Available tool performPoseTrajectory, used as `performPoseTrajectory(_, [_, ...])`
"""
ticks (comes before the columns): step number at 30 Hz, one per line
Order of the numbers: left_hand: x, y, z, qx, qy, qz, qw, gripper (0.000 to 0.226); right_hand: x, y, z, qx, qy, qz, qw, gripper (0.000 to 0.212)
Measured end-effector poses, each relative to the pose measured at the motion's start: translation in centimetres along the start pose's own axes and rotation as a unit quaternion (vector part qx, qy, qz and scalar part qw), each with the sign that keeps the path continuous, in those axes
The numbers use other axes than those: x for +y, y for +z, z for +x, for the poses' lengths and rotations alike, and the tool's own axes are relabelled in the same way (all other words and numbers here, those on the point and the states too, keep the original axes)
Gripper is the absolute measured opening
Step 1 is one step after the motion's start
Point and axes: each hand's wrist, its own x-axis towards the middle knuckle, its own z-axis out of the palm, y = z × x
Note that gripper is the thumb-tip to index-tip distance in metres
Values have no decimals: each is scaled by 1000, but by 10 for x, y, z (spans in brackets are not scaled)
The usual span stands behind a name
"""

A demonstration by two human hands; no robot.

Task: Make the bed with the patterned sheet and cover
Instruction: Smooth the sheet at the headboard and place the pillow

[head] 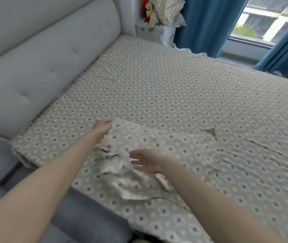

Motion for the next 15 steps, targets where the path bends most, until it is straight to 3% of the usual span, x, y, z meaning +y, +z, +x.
performPoseTrajectory(5, [-31,39,-2,-24,38,87,995,50,21,-68,-3,154,10,-69,986,31])
performPoseTrajectory(10, [-58,85,6,-10,106,244,964,55,27,-126,4,291,-35,-252,922,42])
performPoseTrajectory(11, [-64,98,12,-4,110,275,955,56,29,-137,12,310,-62,-310,897,43])
performPoseTrajectory(15, [-87,144,41,30,136,367,920,55,32,-156,58,347,-129,-565,737,49])
